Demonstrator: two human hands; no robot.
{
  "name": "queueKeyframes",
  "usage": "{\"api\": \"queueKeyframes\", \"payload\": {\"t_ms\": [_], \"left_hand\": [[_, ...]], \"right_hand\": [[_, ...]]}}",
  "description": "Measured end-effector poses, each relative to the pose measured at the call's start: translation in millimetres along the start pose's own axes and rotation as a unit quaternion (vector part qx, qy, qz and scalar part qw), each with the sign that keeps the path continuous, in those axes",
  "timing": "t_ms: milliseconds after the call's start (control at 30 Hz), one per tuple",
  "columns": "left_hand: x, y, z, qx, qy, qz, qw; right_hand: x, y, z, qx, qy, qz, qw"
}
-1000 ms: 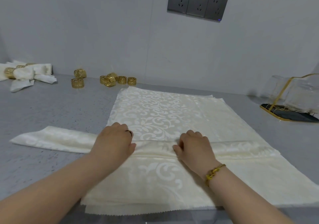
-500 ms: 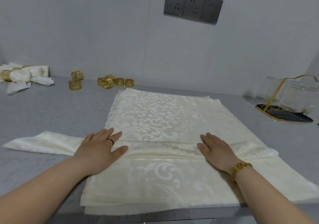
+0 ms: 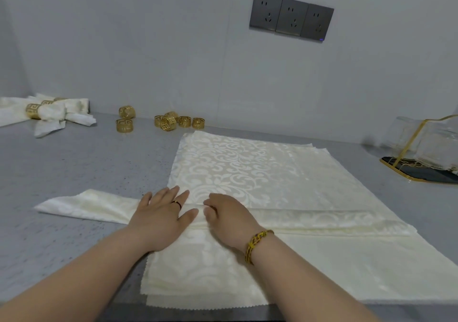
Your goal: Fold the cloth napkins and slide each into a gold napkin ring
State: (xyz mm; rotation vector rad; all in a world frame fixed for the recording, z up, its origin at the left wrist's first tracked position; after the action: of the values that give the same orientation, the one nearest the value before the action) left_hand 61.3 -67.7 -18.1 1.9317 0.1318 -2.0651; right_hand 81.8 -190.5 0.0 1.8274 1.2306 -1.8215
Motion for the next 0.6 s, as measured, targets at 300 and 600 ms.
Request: {"api": "queueKeyframes", "payload": {"t_ms": [300, 600], "left_hand": [[-24, -21, -16, 0.028, -0.035, 0.065, 0.997], [-53, -57, -28, -0.007, -0.159, 0.035, 0.987]], "right_hand": [[15, 10, -5, 0.018, -0.039, 0.064, 0.997], [7, 7, -2, 0.004, 0.027, 0.031, 0.999]]}}
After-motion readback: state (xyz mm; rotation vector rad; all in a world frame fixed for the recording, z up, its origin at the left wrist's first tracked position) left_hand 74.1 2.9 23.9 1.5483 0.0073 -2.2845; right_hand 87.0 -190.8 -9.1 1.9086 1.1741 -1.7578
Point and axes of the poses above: each hand's wrist, its own z-axis away from the middle knuckle, its own x-axis out of the palm, y = z × x, the point moved 4 cm from there along -z, towards the middle knuckle, and after that the axes turned 13 degrees about -x, right-handed, at the moved point
